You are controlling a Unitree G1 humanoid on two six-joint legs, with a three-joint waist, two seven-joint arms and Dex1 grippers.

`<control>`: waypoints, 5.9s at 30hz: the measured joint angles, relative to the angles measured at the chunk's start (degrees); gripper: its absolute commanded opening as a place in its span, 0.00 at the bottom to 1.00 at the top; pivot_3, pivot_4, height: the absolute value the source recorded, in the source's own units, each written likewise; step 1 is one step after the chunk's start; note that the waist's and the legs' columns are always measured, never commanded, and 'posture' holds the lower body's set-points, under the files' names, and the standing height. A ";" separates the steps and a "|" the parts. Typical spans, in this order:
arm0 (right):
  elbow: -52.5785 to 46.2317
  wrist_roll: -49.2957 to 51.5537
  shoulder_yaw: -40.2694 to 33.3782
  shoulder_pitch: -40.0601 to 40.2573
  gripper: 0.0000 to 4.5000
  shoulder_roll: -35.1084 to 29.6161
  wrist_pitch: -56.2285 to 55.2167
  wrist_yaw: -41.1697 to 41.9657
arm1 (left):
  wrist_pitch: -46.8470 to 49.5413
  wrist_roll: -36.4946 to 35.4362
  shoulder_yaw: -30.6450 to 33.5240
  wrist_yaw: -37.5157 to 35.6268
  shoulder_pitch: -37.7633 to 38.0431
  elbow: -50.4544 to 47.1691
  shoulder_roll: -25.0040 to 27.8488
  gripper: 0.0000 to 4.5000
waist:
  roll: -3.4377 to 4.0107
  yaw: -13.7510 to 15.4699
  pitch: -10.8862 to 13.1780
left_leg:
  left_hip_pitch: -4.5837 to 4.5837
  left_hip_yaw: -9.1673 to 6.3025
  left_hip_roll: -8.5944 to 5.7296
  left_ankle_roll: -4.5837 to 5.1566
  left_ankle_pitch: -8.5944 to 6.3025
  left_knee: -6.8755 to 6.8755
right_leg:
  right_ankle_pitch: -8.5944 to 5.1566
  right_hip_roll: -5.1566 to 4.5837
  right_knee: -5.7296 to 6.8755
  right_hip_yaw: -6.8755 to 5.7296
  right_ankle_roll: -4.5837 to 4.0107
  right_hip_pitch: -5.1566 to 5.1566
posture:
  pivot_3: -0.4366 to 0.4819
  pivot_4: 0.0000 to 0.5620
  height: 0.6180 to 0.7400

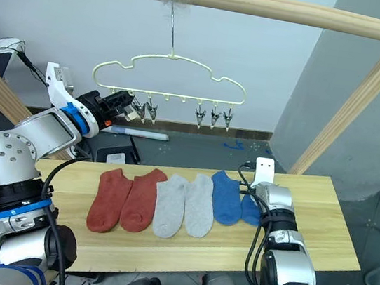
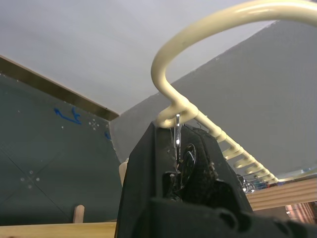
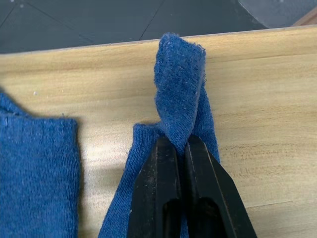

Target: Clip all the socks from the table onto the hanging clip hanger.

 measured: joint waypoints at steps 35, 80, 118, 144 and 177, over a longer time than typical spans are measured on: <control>-36.86 4.52 24.72 0.25 0.01 8.48 3.15 24.59 | 0.51 -0.94 -0.73 -3.83 0.69 2.21 6.26 0.05 | 0.03 -0.13 0.02 | -0.25 -0.97 0.04 -0.56 0.37 -0.01 | 0.00 0.01 0.55 -0.95 0.00 -0.24 | 0.20 0.33 1.00; -9.41 0.60 26.59 -12.08 0.01 13.90 -11.63 25.08 | 4.79 -5.82 4.41 2.66 -0.93 5.53 4.18 0.05 | 0.03 0.20 0.01 | -0.56 -1.16 0.06 -0.58 0.50 0.20 | 0.00 -0.03 0.89 -1.07 -0.01 -0.53 | 0.23 0.34 1.00; -10.39 3.24 28.08 -15.80 0.01 14.49 -9.49 24.18 | -2.18 -6.05 2.61 5.66 -0.62 7.40 -0.29 0.05 | 0.05 0.06 0.02 | -0.67 -1.20 0.06 -0.57 0.49 0.53 | 0.01 -0.04 1.00 -1.07 -0.02 -0.52 | 0.20 0.33 1.00; -5.88 3.21 28.47 -16.60 0.01 14.59 -11.74 23.18 | -3.25 -6.07 1.96 5.76 -1.16 8.34 -0.36 0.05 | 0.04 0.00 0.01 | -0.68 -1.21 0.06 -0.57 0.49 0.54 | 0.01 -0.04 0.99 -1.07 -0.02 -0.52 | 0.21 0.31 1.00; -2.19 3.54 26.78 -20.19 0.00 15.03 -14.46 23.65 | -4.59 -5.15 0.27 4.34 -0.36 7.75 -0.51 0.62 | 0.04 0.00 0.01 | -0.71 -1.21 0.07 -0.57 0.49 0.54 | 0.01 -0.06 0.99 -1.08 -0.02 -0.53 | 0.21 0.30 1.00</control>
